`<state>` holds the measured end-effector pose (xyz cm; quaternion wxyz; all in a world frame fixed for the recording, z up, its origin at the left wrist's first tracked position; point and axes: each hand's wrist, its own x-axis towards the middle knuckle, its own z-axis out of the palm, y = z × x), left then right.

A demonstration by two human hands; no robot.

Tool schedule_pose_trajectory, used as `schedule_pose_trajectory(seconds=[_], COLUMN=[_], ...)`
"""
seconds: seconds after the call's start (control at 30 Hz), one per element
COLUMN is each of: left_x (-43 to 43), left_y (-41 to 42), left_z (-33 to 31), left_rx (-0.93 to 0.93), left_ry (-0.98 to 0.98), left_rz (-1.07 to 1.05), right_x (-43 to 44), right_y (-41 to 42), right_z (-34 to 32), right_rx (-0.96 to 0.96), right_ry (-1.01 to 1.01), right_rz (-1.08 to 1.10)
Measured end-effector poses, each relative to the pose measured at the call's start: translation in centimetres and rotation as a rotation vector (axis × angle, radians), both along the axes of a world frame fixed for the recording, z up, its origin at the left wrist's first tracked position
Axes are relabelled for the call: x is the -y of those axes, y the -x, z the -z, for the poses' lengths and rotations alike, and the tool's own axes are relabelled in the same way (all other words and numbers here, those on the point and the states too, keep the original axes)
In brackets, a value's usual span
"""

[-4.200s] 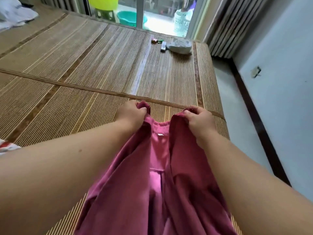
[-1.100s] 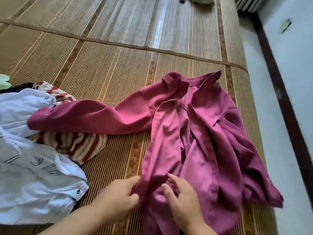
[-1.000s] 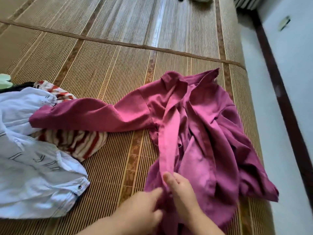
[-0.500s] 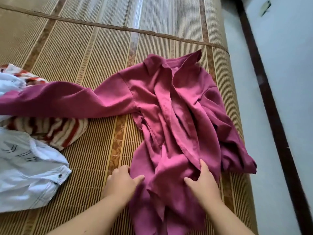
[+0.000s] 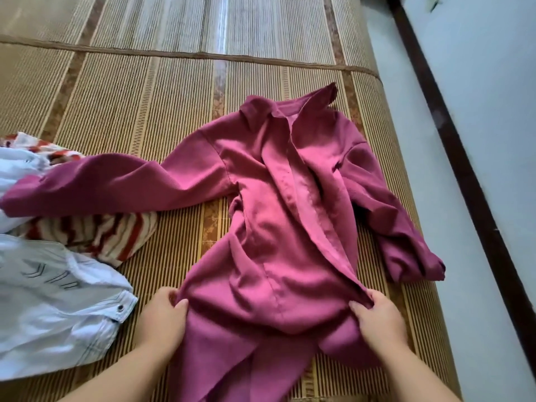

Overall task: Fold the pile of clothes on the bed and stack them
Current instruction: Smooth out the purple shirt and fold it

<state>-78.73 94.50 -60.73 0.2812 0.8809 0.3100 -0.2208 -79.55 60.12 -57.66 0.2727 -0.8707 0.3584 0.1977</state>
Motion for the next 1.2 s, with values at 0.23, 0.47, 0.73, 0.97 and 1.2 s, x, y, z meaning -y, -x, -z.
schedule_pose_trajectory(seconds=[0.23, 0.47, 0.73, 0.97, 1.2], left_x=[6.8, 7.8, 2.2, -5.2, -9.9], left_y=[1.5, 0.9, 2.4, 6.6, 9.9], left_z=[-0.2, 0.8, -6.6, -9.0, -3.5], left_rx=[0.158, 0.134, 0.685, 0.743, -0.047], left_ry=[0.063, -0.253, -0.018, -0.018, -0.291], left_rz=[0.712, 0.794, 0.267, 0.550, 0.380], right_x=[-1.4, -1.3, -0.3, -6.0, -12.9], right_y=[1.0, 1.3, 0.6, 2.6, 6.4], right_z=[0.3, -0.7, -4.1, -5.8, 0.1], right_rx=[0.139, 0.249, 0.316, 0.268, -0.048], right_ry=[-0.208, -0.317, -0.284, -0.365, -0.315], right_rz=[-0.010, -0.003, 0.012, -0.116, -0.309])
